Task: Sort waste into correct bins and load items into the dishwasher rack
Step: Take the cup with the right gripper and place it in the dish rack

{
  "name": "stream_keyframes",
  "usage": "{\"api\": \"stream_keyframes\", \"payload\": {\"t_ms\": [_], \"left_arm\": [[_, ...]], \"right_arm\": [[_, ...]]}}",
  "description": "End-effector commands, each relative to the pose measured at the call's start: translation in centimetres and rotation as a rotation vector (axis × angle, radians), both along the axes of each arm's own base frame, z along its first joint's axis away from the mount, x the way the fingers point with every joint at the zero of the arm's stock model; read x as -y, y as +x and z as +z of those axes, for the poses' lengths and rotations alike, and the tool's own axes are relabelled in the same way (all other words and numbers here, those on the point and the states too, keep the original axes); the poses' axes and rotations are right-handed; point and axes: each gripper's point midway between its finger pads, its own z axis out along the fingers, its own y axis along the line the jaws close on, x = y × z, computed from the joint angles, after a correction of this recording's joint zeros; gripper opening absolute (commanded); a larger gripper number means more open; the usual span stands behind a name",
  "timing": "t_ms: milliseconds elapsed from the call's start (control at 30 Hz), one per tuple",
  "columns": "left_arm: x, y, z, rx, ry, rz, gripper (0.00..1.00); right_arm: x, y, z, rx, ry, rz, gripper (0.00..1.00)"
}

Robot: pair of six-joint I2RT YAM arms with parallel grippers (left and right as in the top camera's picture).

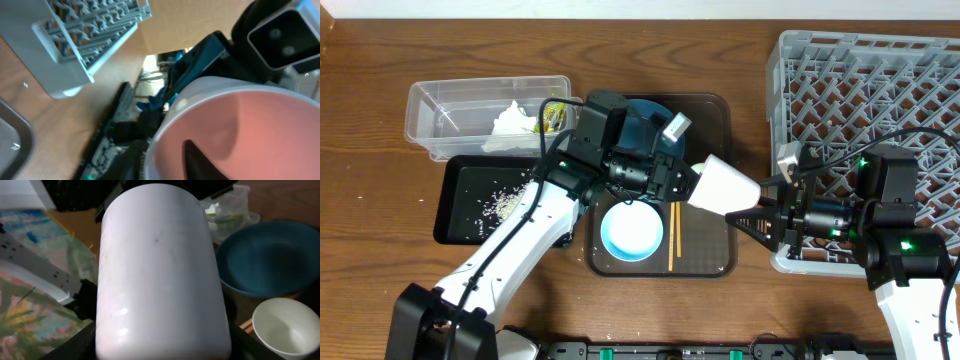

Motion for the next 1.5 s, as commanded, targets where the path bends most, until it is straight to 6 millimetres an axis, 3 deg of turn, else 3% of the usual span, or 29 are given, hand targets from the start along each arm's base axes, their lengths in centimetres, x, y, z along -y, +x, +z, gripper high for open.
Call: {"api": "stream_keyframes", "payload": {"t_ms": [0,100,167,267,400,567,700,900,1100,1367,1467], "left_arm": [[-0.2,1.1,-1.8,0.099,0.074,0.061,0.37],[-1.8,2.1,-5.6,0.127,0.263,0.15,0.39],[-3.9,3.1,-8.1,0.121,0.423,0.233,0.4],[-7.1,3.8,-9.6,0.113,0.561,0.317,0.41],[-11.2,4.3,-9.3,0.148,0.668,0.409,0.41],[-16.5,4.3,-7.4,0.205,0.781,0.564,0.41],[-19.3,3.8,-6.1,0.227,0.827,0.659,0.45],[-20.2,3.6,-5.2,0.249,0.832,0.699,0.47],[-20.2,3.6,-5.3,0.243,0.835,0.697,0.47],[-20.2,3.4,-5.5,0.233,0.841,0.692,0.48],[-20.2,3.4,-5.5,0.233,0.841,0.692,0.48]], "right_arm": [[0.7,0.9,-0.6,-0.016,-0.055,-0.066,0.47],[1.9,1.9,-2.4,-0.072,-0.146,-0.171,0.39],[3.2,2.7,-3.7,-0.113,-0.223,-0.264,0.33],[6.1,4.0,-5.8,-0.201,-0.352,-0.462,0.29],[9.9,4.7,-6.0,-0.25,-0.486,-0.668,0.21],[16.0,5.0,-3.2,-0.281,-0.603,-0.968,0.13],[20.3,5.1,-1.3,-0.312,-0.646,-1.143,0.08],[26.9,5.4,-1.1,-0.44,-0.69,-1.34,0.02],[33.1,4.7,-3.4,-0.636,-0.696,-1.499,0.01],[36.8,2.8,-8.6,-0.898,-0.703,-1.528,0.02],[37.5,2.5,-10.1,-0.96,-0.705,-1.52,0.09]]}}
